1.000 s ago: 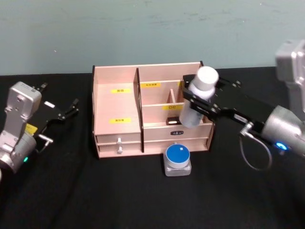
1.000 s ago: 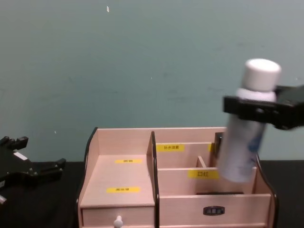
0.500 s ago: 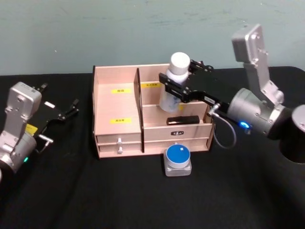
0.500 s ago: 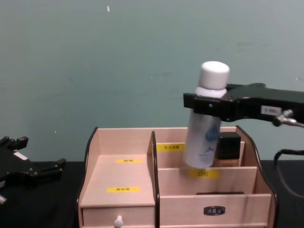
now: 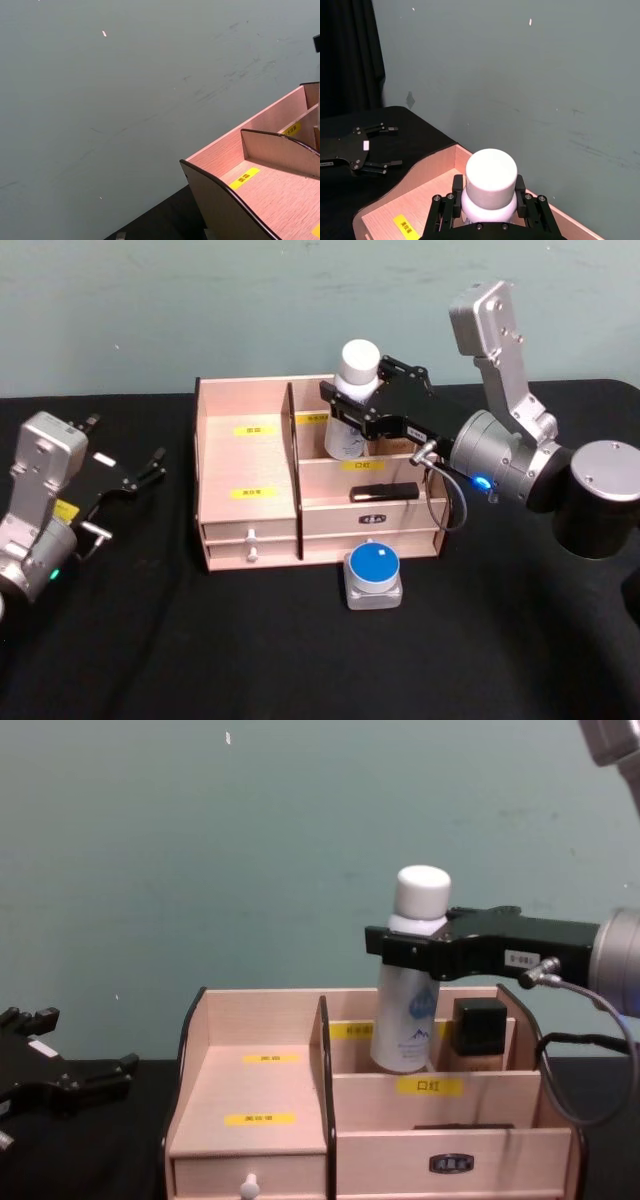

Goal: Pick up the facial cleanser and watermelon frost from the table and place them into the tiered storage box.

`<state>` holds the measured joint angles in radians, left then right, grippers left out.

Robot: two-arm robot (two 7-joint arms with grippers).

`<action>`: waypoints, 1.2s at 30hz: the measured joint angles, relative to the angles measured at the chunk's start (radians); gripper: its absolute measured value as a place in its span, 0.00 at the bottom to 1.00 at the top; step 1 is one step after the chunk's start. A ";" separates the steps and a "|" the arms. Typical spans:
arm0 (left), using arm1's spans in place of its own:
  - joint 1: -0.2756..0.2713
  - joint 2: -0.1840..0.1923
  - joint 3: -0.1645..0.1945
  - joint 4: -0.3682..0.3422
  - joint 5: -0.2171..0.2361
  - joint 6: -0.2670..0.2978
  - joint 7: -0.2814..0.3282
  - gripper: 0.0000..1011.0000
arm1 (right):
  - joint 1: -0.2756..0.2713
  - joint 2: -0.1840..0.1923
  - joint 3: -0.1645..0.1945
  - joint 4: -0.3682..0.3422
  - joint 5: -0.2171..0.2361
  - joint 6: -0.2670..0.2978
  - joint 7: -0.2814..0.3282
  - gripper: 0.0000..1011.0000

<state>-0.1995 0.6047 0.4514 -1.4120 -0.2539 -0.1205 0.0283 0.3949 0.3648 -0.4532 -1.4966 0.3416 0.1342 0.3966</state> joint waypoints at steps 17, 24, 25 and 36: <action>0.000 0.000 0.000 0.000 0.000 0.000 0.000 1.00 | 0.034 -0.038 -0.002 0.073 -0.027 -0.017 0.013 0.59; 0.000 0.000 0.000 0.000 0.000 0.000 0.000 1.00 | 0.032 -0.042 0.004 0.073 -0.024 -0.014 0.019 0.59; 0.000 0.000 0.000 0.000 0.000 0.000 0.000 1.00 | 0.032 -0.042 0.004 0.073 -0.024 -0.014 0.020 0.59; 0.000 0.000 0.000 0.000 0.000 0.000 0.000 1.00 | 0.038 -0.049 0.007 0.082 -0.016 -0.004 0.024 0.59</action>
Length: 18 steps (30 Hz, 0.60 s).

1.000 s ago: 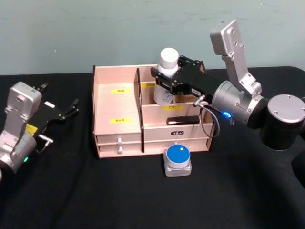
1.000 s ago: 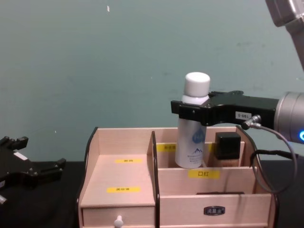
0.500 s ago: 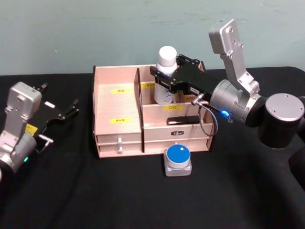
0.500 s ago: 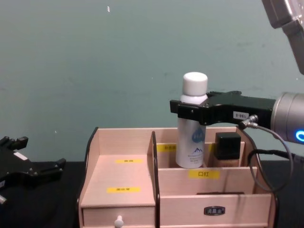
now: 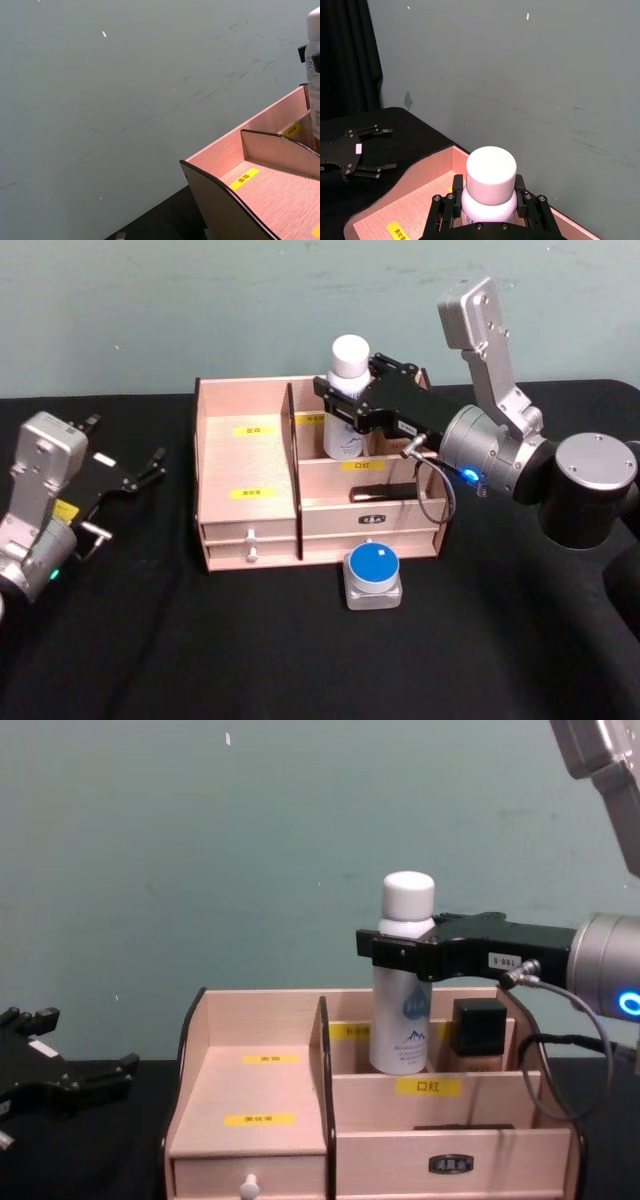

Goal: Pick up the facial cleanser and watermelon frost from the table and place them into the tiered storage box.

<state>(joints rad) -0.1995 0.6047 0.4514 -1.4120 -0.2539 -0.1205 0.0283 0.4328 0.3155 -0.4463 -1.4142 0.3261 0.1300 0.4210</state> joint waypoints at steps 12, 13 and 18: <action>0.000 0.000 0.000 0.000 0.000 0.000 0.000 1.00 | -0.008 0.010 0.005 -0.028 0.019 0.015 0.005 0.59; 0.000 0.000 0.000 0.000 0.000 0.000 0.000 1.00 | -0.009 0.012 0.005 -0.034 0.021 0.016 0.005 0.59; 0.000 0.000 0.000 0.000 0.000 0.000 0.000 1.00 | -0.010 0.017 0.004 -0.044 0.022 0.017 0.004 0.59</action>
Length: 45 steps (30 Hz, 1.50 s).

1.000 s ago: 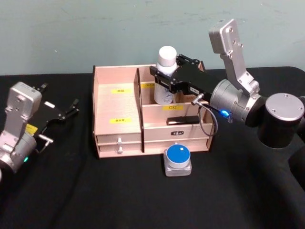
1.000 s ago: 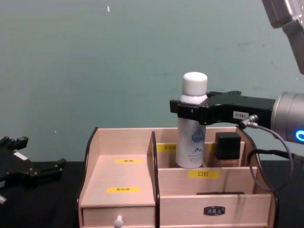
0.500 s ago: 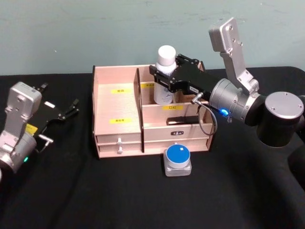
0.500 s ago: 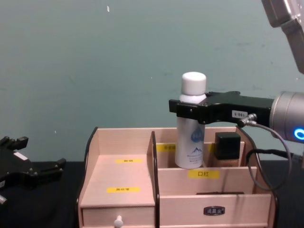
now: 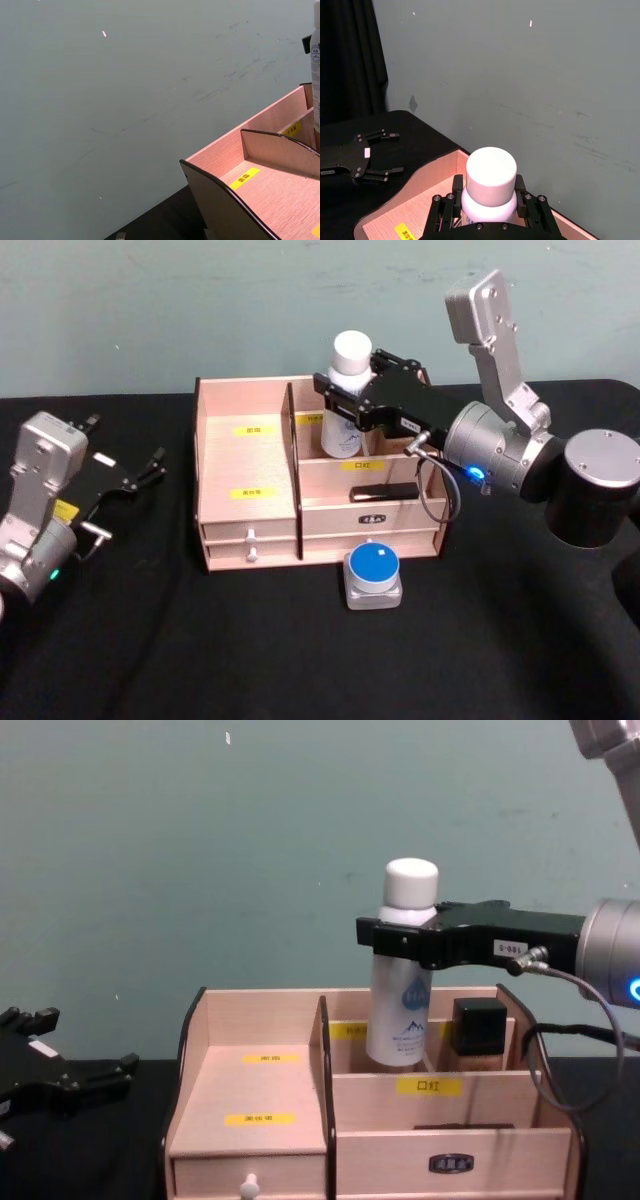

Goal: Pick up the facial cleanser and watermelon frost from the table and place them into the tiered storage box.

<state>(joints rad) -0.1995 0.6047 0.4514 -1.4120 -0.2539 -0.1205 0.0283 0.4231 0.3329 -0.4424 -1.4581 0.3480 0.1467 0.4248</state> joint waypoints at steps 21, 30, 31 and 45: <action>0.000 0.000 0.000 0.000 0.000 0.000 0.000 1.00 | 0.026 -0.029 -0.012 0.067 -0.023 -0.031 -0.013 0.59; 0.000 0.000 0.000 0.000 0.000 0.000 0.000 1.00 | 0.030 -0.039 -0.017 0.088 -0.028 -0.041 -0.006 0.59; 0.000 0.000 0.000 0.000 0.000 0.000 0.000 1.00 | 0.030 -0.040 -0.017 0.090 -0.029 -0.041 -0.006 0.59; 0.000 0.000 0.000 0.000 0.000 0.000 0.000 1.00 | 0.033 -0.050 -0.021 0.137 -0.038 -0.047 -0.001 0.59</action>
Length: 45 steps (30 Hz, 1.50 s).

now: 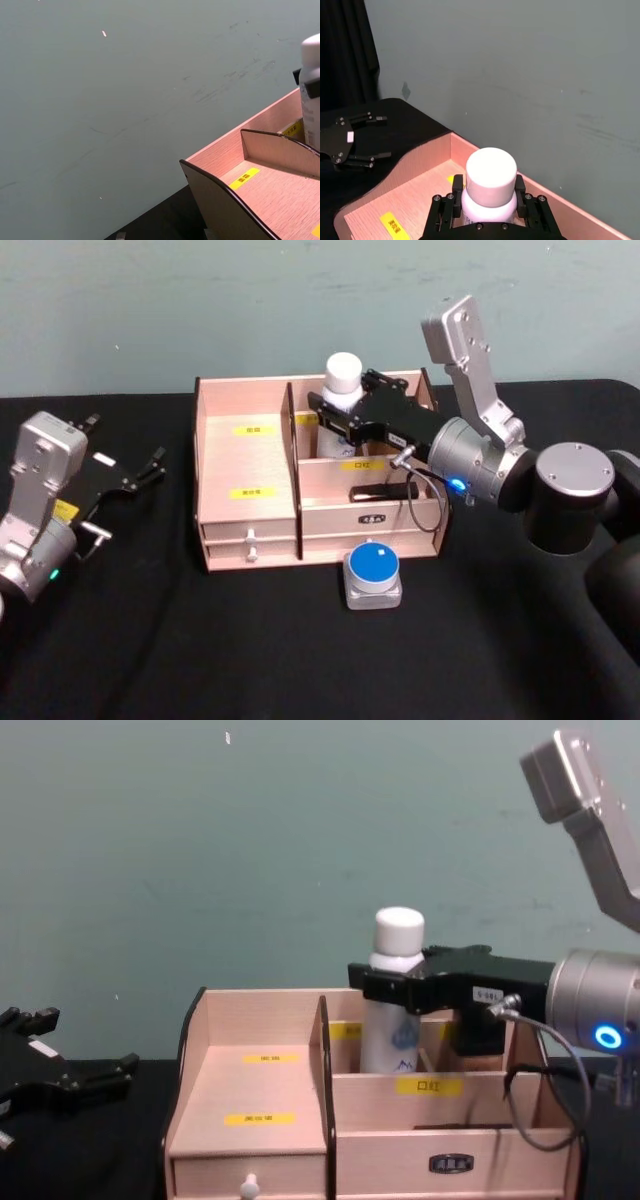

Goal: Pick up the facial cleanser and watermelon frost from the table and place them into the tiered storage box.

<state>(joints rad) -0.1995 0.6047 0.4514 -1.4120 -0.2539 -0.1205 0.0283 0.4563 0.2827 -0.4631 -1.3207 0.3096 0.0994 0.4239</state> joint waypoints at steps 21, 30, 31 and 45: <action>0.000 0.000 0.000 0.000 0.000 0.000 0.000 1.00 | 0.008 -0.008 -0.011 0.053 -0.003 0.023 0.015 0.59; 0.000 0.000 0.000 0.000 0.000 0.000 0.000 1.00 | 0.007 -0.008 -0.010 0.051 -0.002 0.022 0.015 0.78; 0.000 0.000 0.000 0.000 0.000 0.000 0.000 1.00 | 0.007 -0.008 -0.010 0.051 -0.002 0.022 0.015 0.80; 0.000 0.000 0.000 0.000 0.000 0.000 0.000 1.00 | -0.018 0.025 0.007 -0.037 -0.001 0.043 0.006 0.99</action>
<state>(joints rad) -0.1995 0.6047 0.4514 -1.4119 -0.2539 -0.1205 0.0283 0.4383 0.3073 -0.4566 -1.3580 0.3085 0.1427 0.4299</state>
